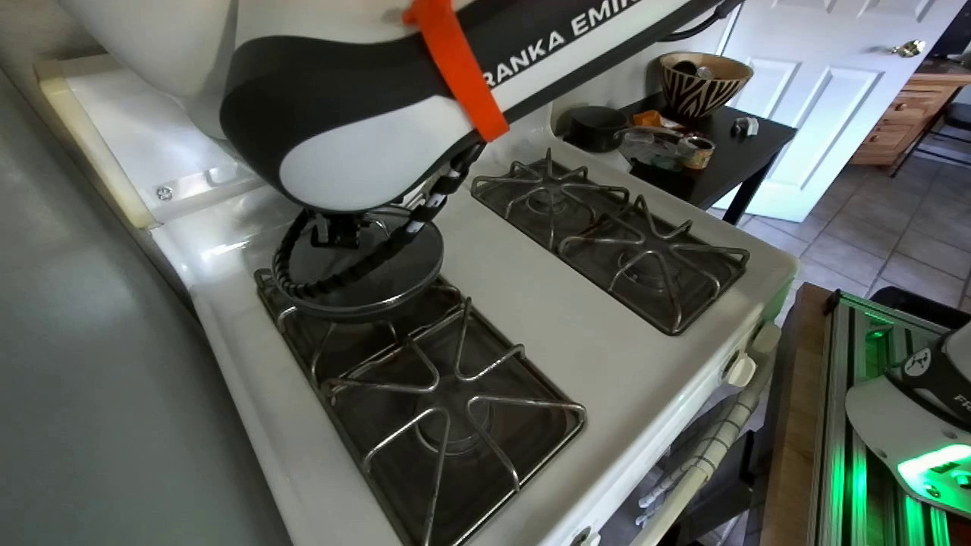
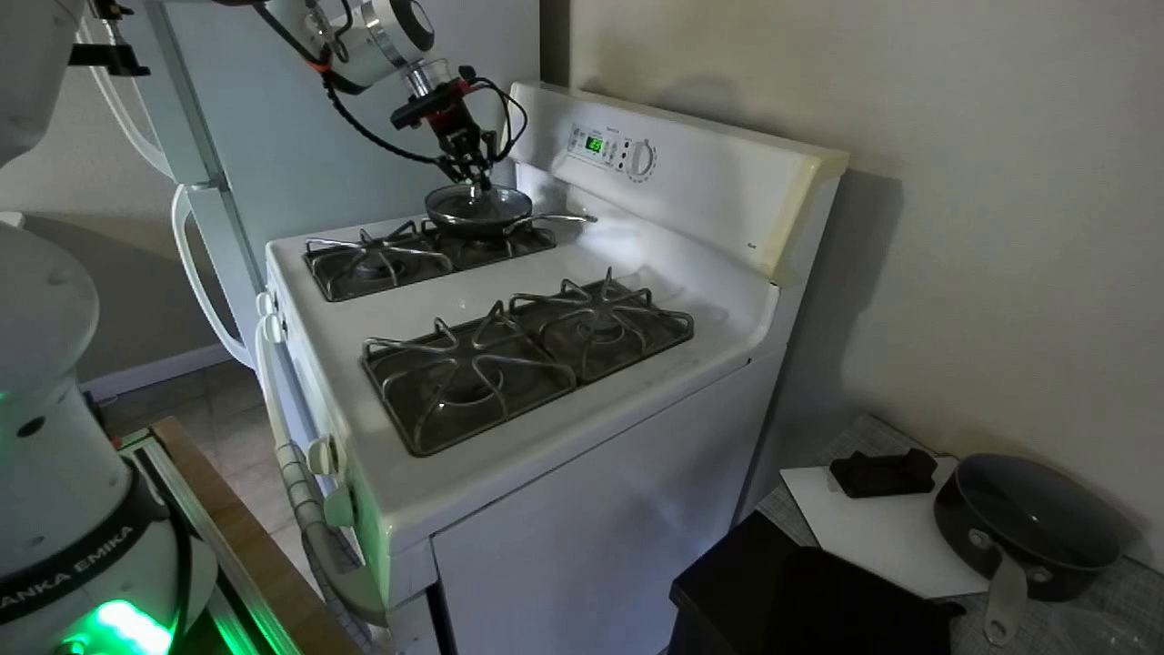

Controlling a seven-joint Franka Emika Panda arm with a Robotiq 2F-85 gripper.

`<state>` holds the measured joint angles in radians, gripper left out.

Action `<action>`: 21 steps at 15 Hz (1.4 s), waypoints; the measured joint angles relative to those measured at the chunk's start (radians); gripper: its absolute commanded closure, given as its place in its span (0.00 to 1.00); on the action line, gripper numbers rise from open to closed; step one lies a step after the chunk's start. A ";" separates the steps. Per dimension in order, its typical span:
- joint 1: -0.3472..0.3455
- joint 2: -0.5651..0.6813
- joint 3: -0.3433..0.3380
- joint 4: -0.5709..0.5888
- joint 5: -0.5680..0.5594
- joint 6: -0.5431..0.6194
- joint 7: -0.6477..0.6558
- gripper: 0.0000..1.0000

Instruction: Put the lid on the pan

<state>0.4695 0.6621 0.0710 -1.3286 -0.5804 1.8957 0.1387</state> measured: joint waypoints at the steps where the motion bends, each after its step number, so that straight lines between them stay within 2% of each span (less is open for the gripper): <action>1: 0.001 0.000 -0.001 0.000 -0.003 -0.004 0.000 1.00; 13: 0.013 0.000 -0.001 -0.003 -0.050 -0.014 0.007 1.00; 14: 0.014 0.000 -0.001 -0.005 -0.051 -0.014 0.009 0.81; 21: 0.014 -0.006 -0.002 -0.012 -0.058 -0.014 0.017 0.25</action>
<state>0.4835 0.6564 0.0693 -1.3408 -0.6380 1.8816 0.1558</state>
